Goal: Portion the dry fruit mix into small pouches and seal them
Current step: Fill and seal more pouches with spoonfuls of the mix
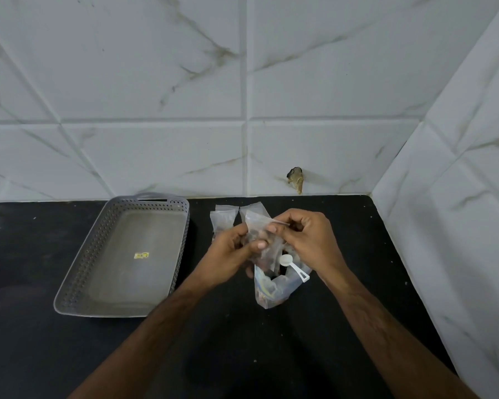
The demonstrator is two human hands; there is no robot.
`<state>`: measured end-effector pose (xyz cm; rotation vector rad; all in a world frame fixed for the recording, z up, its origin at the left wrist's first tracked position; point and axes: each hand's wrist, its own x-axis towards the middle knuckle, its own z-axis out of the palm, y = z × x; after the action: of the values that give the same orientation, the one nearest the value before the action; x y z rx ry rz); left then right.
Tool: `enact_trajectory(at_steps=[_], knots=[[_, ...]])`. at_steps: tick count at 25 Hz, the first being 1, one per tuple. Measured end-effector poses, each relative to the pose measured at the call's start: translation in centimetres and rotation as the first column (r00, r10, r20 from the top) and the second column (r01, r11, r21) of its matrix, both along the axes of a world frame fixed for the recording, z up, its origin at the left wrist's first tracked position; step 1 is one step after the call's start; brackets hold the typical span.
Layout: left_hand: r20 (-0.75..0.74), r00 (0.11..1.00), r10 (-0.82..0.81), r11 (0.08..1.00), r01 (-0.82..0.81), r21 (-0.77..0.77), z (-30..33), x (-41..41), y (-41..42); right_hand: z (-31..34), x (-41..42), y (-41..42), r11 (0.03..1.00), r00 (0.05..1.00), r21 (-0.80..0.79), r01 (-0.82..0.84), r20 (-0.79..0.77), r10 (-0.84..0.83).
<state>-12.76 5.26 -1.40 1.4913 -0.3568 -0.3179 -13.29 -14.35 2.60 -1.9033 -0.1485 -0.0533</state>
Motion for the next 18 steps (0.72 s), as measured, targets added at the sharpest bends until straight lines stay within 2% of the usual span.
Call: enact_trajectory(at_steps=[6, 10, 14, 18], knots=[[0.037, 0.979, 0.202, 0.979, -0.201, -0.042, 0.6, -0.2, -0.8, -0.4, 0.0, -0.4, 1.0, 1.0, -0.022, -0.019, 0.011, 0.019], [0.036, 0.976, 0.215, 0.974, -0.212, -0.079, 0.7, 0.8, -1.1, -0.6, 0.0, 0.1, 0.999, 0.999, -0.013, -0.043, 0.013, 0.043], [0.068, 0.949, 0.307, 0.945, -0.296, -0.136, 0.5, 0.3, -1.2, -0.5, -0.2, 0.2, 0.994, 0.995, 0.065, -0.091, -0.028, 0.093], [0.073, 0.937, 0.342, 0.932, -0.328, -0.152, 0.9, 0.1, -1.5, -0.2, 0.0, 0.3, 0.996, 0.996, -0.014, -0.09, 0.011, 0.09]])
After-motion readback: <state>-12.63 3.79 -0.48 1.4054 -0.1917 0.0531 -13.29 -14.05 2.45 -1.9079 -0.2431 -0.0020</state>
